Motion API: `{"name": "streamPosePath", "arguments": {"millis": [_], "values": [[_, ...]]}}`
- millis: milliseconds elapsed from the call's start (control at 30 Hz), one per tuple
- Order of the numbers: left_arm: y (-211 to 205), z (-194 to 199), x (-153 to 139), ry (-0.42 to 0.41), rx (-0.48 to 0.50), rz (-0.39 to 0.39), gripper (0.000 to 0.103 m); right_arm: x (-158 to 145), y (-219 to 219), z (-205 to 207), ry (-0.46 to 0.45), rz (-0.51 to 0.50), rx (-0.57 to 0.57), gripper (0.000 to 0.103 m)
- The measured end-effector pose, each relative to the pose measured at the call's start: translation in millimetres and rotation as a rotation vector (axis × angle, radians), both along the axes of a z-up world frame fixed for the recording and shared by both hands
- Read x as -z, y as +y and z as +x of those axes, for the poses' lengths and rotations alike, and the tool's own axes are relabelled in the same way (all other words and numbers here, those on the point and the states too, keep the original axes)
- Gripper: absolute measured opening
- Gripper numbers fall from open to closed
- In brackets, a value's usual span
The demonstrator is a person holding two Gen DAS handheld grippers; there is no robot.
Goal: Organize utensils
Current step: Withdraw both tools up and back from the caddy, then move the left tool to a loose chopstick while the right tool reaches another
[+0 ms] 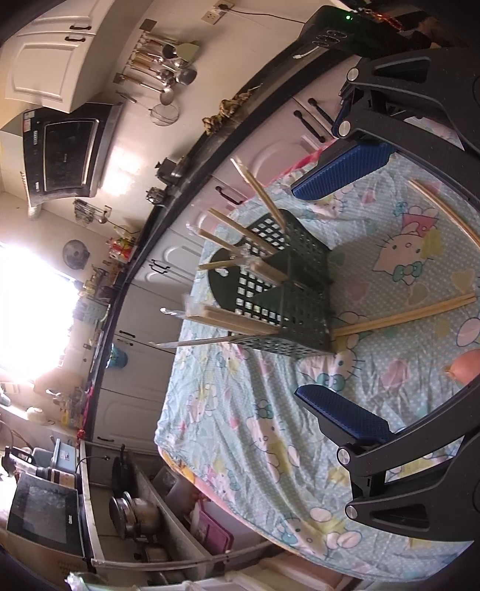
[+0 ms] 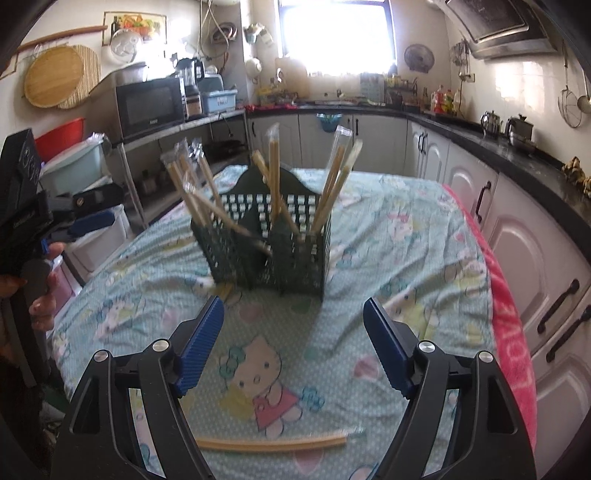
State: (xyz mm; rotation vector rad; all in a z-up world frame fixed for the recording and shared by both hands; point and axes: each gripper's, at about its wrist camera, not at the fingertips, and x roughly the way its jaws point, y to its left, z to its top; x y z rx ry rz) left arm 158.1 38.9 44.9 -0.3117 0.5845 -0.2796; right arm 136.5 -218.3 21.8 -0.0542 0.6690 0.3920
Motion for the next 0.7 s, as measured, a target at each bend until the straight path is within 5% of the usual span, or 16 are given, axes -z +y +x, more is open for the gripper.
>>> {"name": "streamPosePath", "arguments": {"millis": [700], "values": [[-32.0, 19.0, 61.0, 0.139, 0.036, 0.099, 0.092, 60.6, -14.6, -16.3, 0.205, -0.037, 0.115, 0.075]]}}
